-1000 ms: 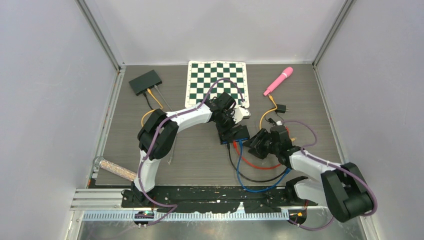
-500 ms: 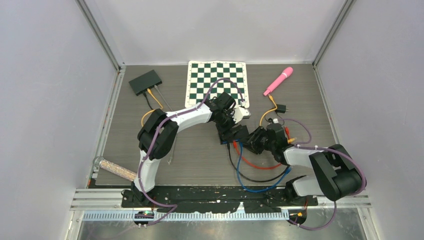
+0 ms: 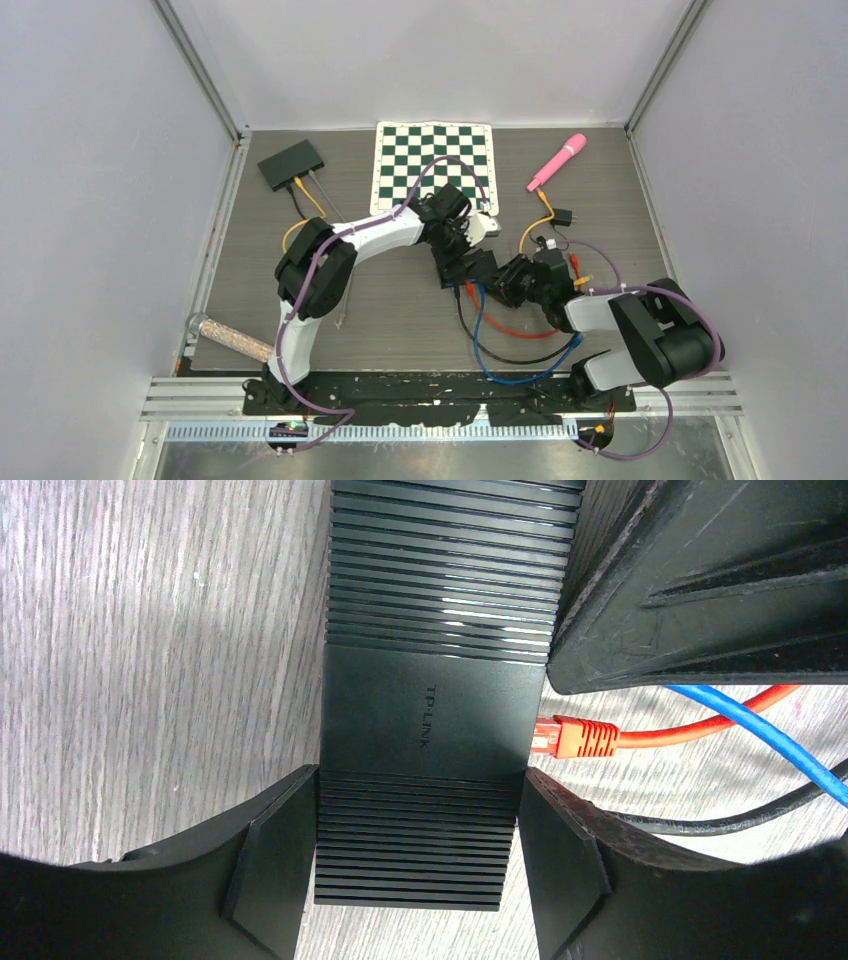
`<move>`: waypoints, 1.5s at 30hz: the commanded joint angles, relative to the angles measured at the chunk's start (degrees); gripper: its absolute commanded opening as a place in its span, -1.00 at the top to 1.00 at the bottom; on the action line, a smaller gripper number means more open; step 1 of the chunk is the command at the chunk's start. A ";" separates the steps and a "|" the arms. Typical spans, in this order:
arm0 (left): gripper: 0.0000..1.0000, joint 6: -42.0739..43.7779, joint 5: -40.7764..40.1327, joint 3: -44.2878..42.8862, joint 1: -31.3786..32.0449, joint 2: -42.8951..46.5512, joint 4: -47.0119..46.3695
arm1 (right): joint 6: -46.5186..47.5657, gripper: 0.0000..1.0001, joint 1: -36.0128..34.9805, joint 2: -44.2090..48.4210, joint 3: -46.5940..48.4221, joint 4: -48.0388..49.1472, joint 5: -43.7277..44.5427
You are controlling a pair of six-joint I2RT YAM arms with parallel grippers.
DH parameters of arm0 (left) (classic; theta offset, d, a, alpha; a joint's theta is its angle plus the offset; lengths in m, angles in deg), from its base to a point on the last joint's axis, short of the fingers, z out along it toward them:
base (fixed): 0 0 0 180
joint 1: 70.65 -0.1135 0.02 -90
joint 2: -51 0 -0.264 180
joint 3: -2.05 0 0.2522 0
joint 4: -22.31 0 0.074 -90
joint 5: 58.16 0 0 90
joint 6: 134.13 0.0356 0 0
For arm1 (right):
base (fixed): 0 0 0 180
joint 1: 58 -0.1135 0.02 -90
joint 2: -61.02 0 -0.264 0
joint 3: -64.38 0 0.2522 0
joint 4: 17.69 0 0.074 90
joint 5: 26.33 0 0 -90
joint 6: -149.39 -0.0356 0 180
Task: Pull the plug from the switch port
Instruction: Pull the connector from the switch port.
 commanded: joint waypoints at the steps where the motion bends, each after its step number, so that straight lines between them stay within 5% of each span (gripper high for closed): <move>1: 0.44 -0.93 2.90 0.03 -0.14 0.10 1.73 | -1.60 0.27 -0.23 -1.86 -1.46 3.67 2.84; 17: 0.45 -0.88 3.13 1.02 -0.14 0.00 1.43 | -1.30 0.89 -0.23 -1.68 -3.07 4.53 2.90; 30: 0.47 -1.54 0.15 1.91 -1.09 0.37 -0.06 | 7.09 0.90 -0.19 0.59 0.34 -11.28 -0.07; 36: 0.47 -1.31 -0.38 1.90 -1.29 0.46 0.06 | 0.16 0.89 1.32 -2.30 -6.38 8.53 -7.85; 43: 0.47 -1.30 -0.38 1.93 -1.29 0.10 0.14 | 5.44 0.90 2.12 7.11 -2.67 -9.52 -3.54; 45: 0.47 -1.30 -0.51 1.92 -1.29 0.08 -0.05 | 4.51 0.89 3.49 5.96 -2.53 -6.74 -7.44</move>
